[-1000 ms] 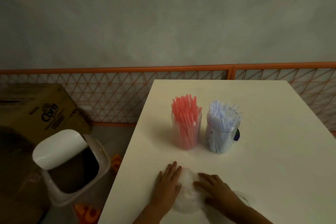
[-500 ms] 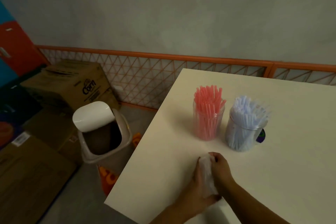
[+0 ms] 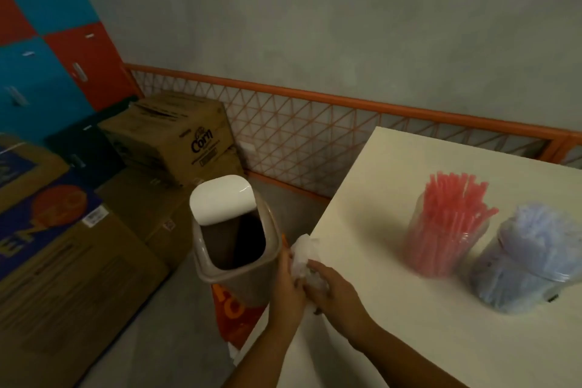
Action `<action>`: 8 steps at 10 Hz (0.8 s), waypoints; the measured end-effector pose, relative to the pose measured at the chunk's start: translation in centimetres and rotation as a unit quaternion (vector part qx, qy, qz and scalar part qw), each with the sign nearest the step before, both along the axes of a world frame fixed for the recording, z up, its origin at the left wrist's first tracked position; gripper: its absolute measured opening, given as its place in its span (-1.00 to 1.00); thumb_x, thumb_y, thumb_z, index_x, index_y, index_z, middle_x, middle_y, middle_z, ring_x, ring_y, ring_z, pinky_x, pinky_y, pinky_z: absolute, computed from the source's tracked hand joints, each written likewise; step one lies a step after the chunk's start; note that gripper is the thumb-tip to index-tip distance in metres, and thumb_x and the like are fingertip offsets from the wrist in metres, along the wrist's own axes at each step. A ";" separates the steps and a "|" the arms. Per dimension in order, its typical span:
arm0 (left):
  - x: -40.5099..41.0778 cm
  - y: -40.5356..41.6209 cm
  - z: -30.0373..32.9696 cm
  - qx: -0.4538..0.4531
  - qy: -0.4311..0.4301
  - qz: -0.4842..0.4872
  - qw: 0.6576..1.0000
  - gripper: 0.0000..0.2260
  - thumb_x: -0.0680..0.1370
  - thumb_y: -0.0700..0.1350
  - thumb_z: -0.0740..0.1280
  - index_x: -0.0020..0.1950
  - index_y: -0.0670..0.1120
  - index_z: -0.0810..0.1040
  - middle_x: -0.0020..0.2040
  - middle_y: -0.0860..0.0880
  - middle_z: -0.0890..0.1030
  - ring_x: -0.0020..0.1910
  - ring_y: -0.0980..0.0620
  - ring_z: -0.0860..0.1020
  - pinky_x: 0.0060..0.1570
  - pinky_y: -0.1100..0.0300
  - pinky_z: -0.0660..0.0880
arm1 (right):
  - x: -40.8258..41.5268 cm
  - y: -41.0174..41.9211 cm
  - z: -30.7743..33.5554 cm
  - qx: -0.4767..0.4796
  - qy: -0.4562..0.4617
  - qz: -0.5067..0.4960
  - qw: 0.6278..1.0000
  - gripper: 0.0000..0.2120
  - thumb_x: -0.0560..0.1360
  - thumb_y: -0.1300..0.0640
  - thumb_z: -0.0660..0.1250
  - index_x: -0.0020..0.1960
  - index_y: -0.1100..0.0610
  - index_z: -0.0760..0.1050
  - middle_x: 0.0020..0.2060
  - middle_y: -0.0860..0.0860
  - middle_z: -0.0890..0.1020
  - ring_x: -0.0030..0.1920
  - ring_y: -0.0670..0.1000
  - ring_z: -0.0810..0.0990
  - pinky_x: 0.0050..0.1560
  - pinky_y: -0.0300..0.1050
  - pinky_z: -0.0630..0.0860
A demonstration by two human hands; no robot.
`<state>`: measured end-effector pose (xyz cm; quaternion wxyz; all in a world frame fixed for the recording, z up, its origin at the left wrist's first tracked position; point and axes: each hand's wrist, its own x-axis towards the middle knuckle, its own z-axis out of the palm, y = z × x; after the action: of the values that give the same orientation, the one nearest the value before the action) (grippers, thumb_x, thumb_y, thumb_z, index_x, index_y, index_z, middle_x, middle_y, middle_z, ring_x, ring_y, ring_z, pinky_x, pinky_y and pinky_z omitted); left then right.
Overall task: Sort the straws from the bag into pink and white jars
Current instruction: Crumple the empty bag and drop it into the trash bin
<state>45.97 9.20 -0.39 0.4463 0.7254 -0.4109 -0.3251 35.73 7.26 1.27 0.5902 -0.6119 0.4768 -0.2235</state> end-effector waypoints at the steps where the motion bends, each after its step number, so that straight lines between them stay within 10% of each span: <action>1: 3.6 0.0 1.2 0.033 0.037 0.026 0.998 -0.73 0.55 -0.32 0.19 0.25 -0.17 0.37 0.12 -0.16 0.55 0.01 -0.06 0.53 -0.01 0.17 0.44 | 3.7 -1.4 0.3 -0.048 0.036 0.041 0.997 -0.65 0.56 0.10 0.23 0.33 0.11 0.38 0.28 0.09 0.49 0.21 0.08 0.52 0.16 -0.19 0.47; 3: 11.2 -1.4 0.8 0.059 0.096 0.128 0.985 -0.64 0.59 -0.06 0.19 0.39 -0.06 0.29 0.27 -0.13 0.46 0.21 -0.12 0.47 0.21 -0.05 0.45 | 12.1 -4.6 0.1 -0.029 0.035 0.078 0.996 -0.68 0.57 0.18 0.21 0.32 0.09 0.39 0.14 -0.05 0.47 0.17 0.00 0.51 0.03 -0.44 0.46; 5: 16.5 -3.1 -2.2 0.066 0.125 0.133 0.981 -0.58 0.61 0.02 0.14 0.47 0.05 0.21 0.42 -0.08 0.33 0.34 -0.07 0.38 0.31 -0.06 0.39 | 19.1 -7.8 -2.8 0.078 0.029 0.044 0.996 -0.64 0.55 0.20 0.18 0.34 0.19 0.36 0.24 0.20 0.52 0.20 0.18 0.52 0.25 0.14 0.46; 8: 17.6 -5.2 -5.0 0.120 0.169 0.126 0.970 -0.59 0.62 -0.05 0.11 0.47 -0.01 0.20 0.42 -0.13 0.35 0.36 -0.14 0.36 0.36 -0.04 0.32 | 21.8 -9.9 -7.2 0.231 -0.011 -0.028 0.972 -0.48 0.58 0.10 0.13 0.50 0.05 0.06 0.31 0.20 0.42 0.27 0.23 0.43 0.29 0.22 0.41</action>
<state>63.58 4.04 -5.43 0.4565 0.7541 -0.1930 -0.4310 57.52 -2.66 -5.92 0.7146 -0.4429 0.5255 -0.1304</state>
